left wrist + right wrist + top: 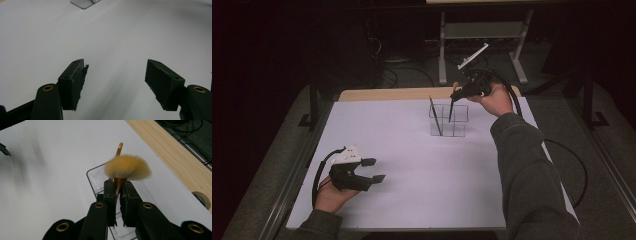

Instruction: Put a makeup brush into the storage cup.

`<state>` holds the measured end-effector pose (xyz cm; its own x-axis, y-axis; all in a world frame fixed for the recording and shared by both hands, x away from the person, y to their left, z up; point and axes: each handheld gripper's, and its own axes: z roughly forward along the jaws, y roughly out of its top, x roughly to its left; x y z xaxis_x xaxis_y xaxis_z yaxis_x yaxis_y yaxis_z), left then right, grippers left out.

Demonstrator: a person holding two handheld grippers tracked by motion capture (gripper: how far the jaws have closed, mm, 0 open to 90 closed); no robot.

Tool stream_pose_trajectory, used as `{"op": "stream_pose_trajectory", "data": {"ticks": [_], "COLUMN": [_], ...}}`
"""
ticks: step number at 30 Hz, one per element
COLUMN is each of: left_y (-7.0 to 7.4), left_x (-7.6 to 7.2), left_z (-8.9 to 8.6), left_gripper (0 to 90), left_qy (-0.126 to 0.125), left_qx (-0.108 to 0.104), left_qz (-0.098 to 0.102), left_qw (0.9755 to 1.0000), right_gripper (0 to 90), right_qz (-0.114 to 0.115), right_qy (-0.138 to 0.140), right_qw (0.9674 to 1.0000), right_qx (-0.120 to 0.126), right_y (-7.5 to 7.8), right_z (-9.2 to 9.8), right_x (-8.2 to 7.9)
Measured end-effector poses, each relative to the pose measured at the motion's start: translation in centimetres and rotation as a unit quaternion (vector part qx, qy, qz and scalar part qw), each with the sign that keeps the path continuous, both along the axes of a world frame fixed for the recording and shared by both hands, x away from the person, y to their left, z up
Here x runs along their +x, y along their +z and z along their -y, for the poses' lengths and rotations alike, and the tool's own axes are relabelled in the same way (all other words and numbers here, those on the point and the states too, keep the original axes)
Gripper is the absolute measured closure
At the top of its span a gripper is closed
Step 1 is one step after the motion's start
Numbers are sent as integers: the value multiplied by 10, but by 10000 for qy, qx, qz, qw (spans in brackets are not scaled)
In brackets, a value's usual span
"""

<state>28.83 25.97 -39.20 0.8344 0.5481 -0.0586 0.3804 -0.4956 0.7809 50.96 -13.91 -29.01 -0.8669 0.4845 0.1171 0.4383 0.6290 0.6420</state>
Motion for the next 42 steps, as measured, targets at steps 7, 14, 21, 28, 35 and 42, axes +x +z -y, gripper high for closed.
{"op": "stream_pose_trajectory", "data": {"ticks": [7, 14, 21, 28, 35, 42], "left_y": [0, 0, 0, 0, 0, 0], "left_x": [0, 1, 1, 0, 0, 0], "left_z": [0, 0, 0, -1, -1, -1], "left_gripper": [314, 310, 308, 307, 308, 307], "left_qy": [-28, -46, -34, -4, 18, 27], "left_qx": [30, 97, 98, 69, 57, 45], "left_qz": [26, 25, 29, 23, 14, 4], "left_qw": [10000, 9999, 9999, 10000, 10000, 10000], "right_gripper": [828, 827, 827, 827, 827, 827], "right_qz": [-37, -20, -34, -69, -134, -165], "right_qy": [-64, -82, -94, -80, -97, -115], "right_qw": [10000, 10000, 9999, 9999, 9999, 9998], "right_qx": [16, 12, 25, 4, -10, -19], "right_y": [-7, -11, -14, -18, -22, -27], "right_z": [3, 3, 1, -2, -4, -5], "right_x": [0, 0, 1, 2, 2, 2]}}
